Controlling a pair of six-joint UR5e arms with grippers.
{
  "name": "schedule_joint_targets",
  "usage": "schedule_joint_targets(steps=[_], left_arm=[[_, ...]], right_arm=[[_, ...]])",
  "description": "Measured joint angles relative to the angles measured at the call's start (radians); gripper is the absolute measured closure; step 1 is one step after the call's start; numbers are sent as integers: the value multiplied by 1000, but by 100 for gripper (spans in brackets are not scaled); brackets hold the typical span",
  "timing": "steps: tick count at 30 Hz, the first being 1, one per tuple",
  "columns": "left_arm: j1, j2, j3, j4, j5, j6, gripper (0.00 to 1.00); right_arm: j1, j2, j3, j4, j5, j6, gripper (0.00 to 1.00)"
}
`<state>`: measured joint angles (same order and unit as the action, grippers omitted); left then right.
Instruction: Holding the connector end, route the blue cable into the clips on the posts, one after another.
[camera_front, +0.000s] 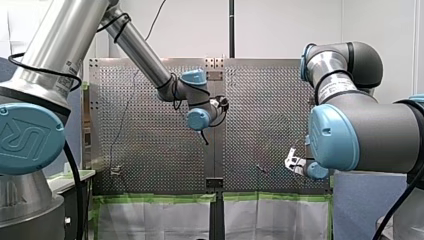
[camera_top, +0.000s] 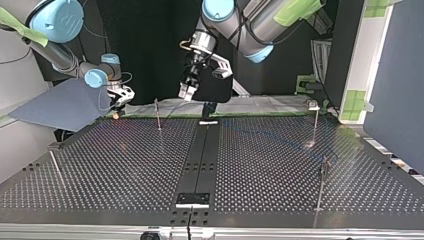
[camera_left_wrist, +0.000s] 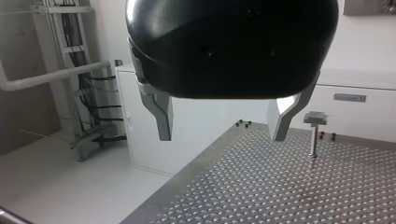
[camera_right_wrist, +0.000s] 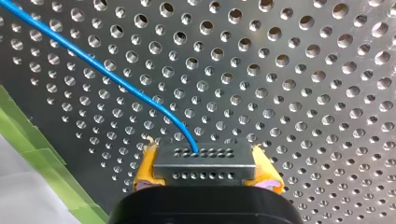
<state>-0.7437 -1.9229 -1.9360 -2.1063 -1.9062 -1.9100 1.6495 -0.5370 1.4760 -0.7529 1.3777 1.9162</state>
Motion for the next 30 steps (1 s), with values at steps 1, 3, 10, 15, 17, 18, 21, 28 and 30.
schedule_joint_targets(steps=[1, 3, 10, 15, 17, 18, 21, 28, 30], left_arm=[[2, 7, -7, 6, 0, -1, 0], [4, 25, -25, 22, 1, 1, 0], [-1, 78, -78, 45, -10, 5, 0], [-8, 108, -119, 44, -13, 3, 0], [-10, 111, -135, 40, -17, -4, 0], [-11, 112, -146, 35, -21, -10, 0], [-12, 113, -174, 28, -41, -23, 0], [-14, 113, -238, 23, -81, -54, 0], [-14, 113, -257, 23, -86, -59, 0]], right_arm=[[0, 0, 0, 0, 0, 0, 100], [1, 0, 0, 0, 0, 0, 100], [2, 0, 0, 0, 0, 0, 100], [3, 1, 0, -1, 0, 1, 100], [3, 1, -1, -1, 0, 1, 100], [3, 1, -1, -1, 0, 1, 100], [4, 1, -1, -2, 0, 1, 100], [5, 1, -1, -2, 0, 1, 100], [6, 1, -1, -2, 0, 0, 100]])
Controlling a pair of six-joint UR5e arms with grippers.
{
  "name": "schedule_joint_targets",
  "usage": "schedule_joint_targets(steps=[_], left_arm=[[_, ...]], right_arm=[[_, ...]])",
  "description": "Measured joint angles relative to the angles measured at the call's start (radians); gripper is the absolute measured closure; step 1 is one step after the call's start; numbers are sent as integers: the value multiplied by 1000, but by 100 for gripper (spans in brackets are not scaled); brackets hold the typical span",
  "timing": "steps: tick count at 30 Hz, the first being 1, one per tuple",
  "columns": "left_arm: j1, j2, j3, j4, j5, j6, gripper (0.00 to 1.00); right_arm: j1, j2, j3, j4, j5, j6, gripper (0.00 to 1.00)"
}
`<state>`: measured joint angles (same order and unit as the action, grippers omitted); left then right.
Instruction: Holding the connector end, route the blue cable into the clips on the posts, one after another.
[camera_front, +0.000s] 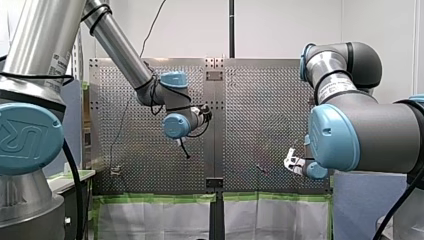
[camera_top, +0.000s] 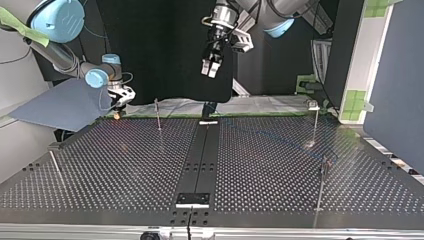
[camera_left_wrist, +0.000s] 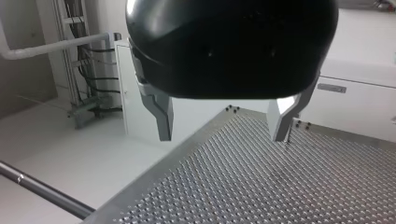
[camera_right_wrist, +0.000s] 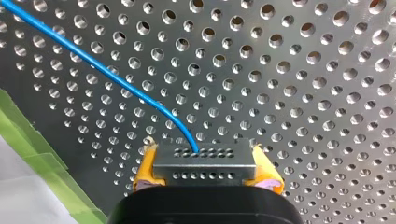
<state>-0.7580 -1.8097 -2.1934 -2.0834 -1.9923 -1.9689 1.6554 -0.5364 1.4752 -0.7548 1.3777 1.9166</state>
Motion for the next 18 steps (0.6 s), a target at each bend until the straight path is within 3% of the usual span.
schedule_joint_targets(steps=[7, 18], left_arm=[[0, -14, -61, 0, -12, -4, 0], [-1, -107, -160, 45, -51, 37, 0]], right_arm=[[0, -2, -10, 13, -1, -17, 100], [0, -40, -17, 82, 11, -32, 100]])
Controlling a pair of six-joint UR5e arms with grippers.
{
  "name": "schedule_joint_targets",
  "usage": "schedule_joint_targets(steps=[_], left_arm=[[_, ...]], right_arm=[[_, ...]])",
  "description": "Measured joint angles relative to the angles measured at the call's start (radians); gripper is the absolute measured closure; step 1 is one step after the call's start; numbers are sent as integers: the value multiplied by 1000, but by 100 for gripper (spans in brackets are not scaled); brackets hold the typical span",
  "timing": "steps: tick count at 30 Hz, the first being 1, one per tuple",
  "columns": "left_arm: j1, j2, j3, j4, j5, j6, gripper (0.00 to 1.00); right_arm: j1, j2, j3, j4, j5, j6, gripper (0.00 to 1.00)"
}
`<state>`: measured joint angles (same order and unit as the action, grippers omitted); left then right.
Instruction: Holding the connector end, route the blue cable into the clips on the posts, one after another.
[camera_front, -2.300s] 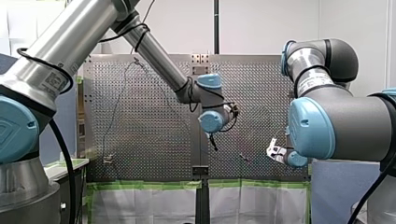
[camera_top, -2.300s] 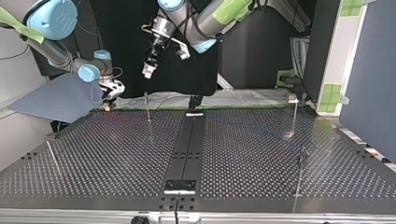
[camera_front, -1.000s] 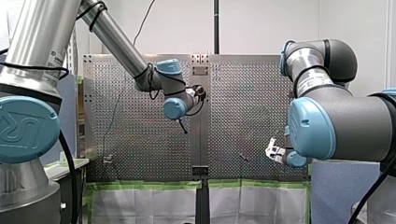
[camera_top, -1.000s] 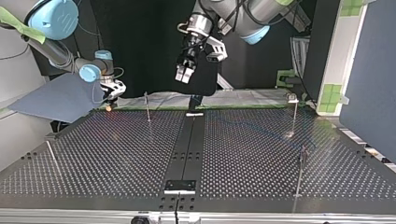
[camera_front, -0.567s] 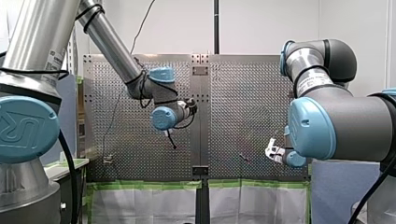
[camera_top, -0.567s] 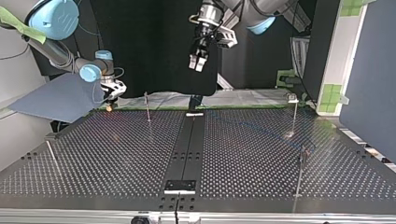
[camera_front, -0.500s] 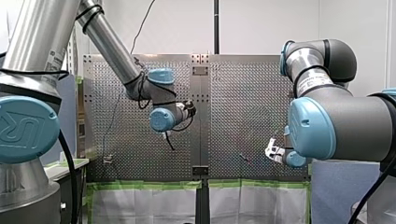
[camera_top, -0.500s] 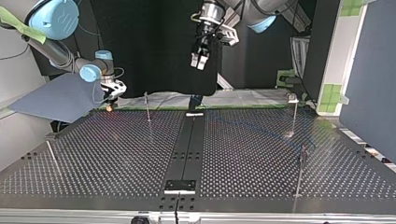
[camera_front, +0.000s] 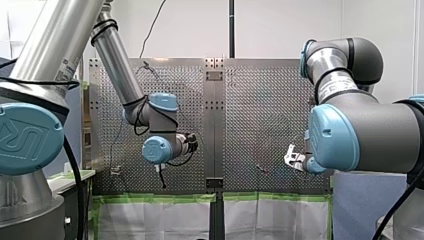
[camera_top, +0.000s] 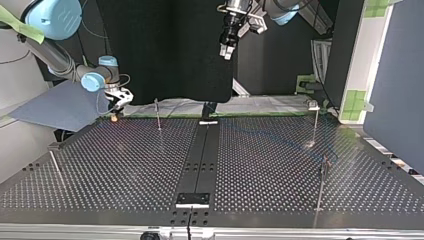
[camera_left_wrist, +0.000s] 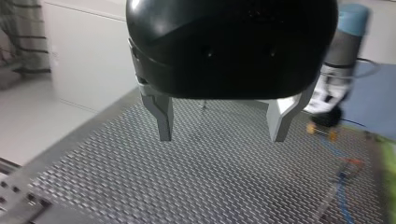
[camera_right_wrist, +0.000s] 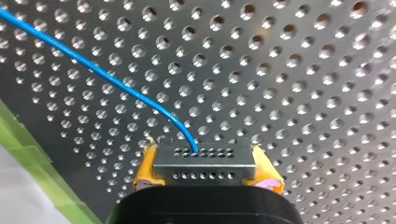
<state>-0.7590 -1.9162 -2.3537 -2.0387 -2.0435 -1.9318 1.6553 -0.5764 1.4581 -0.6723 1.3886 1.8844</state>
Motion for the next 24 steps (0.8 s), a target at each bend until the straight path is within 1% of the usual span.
schedule_joint_targets(steps=[5, 12, 20, 24], left_arm=[[-1, -18, -48, 6, -8, 7, 0], [-1, -20, -109, 7, -11, 7, 0], [-1, -20, -179, 8, -11, 5, 0], [-1, -20, -215, 8, -10, 7, 0]], right_arm=[[12, -37, 0, 38, 6, 2, 100], [27, -97, 0, 97, 30, 2, 100], [35, -167, 9, 153, 38, 10, 100], [37, -197, 29, 164, 38, 18, 100]])
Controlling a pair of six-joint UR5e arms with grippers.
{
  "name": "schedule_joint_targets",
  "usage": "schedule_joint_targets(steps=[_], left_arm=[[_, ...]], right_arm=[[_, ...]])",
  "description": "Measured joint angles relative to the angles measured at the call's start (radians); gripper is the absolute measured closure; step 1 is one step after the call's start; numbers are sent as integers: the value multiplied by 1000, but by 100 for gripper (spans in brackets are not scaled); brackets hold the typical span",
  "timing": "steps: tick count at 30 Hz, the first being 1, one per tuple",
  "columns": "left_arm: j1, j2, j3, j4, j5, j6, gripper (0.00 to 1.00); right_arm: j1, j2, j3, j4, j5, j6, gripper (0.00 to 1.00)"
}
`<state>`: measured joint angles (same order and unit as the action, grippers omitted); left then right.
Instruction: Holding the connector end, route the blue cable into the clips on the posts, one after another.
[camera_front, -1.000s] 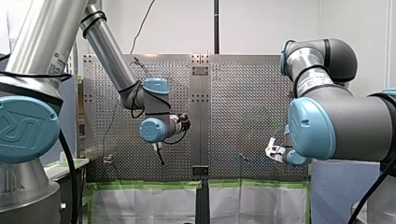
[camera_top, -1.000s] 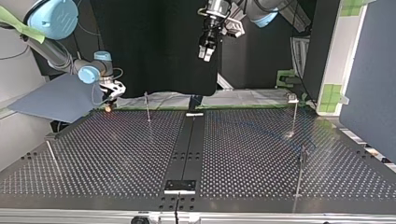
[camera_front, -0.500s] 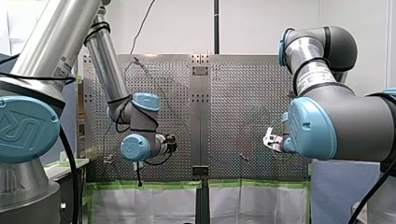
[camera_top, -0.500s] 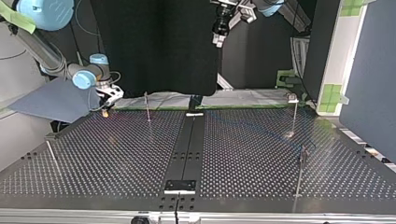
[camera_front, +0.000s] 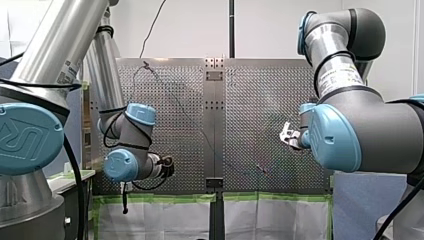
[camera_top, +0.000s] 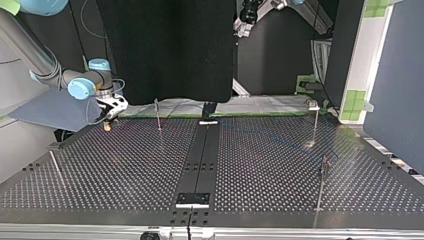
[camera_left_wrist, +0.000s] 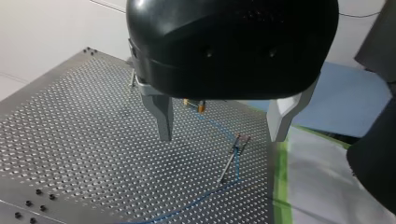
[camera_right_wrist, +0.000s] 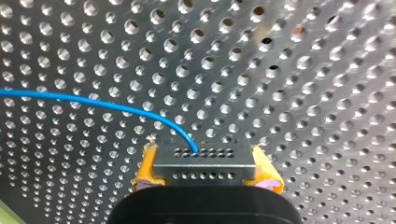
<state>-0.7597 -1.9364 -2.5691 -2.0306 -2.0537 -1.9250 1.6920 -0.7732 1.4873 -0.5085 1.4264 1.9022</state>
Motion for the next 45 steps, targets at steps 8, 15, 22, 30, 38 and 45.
schedule_joint_targets(steps=[8, 15, 22, 30, 38, 45], left_arm=[[-1, 0, -16, 0, 0, 11, 0], [-1, 0, -17, 0, 5, 26, 0], [-2, 0, -17, 1, 30, 29, 0], [-2, 0, -17, 1, 34, 29, 0], [-2, 0, -17, 1, 34, 29, 0], [-2, 0, -17, 1, 34, 29, 0]], right_arm=[[14, -65, 34, 35, -3, 4, 100], [55, -123, 85, 5, 0, 33, 100], [67, -169, 98, -25, -4, 40, 100], [67, -174, 98, -27, -4, 40, 100], [67, -175, 98, -27, -4, 40, 100], [67, -175, 98, -27, -4, 40, 100]])
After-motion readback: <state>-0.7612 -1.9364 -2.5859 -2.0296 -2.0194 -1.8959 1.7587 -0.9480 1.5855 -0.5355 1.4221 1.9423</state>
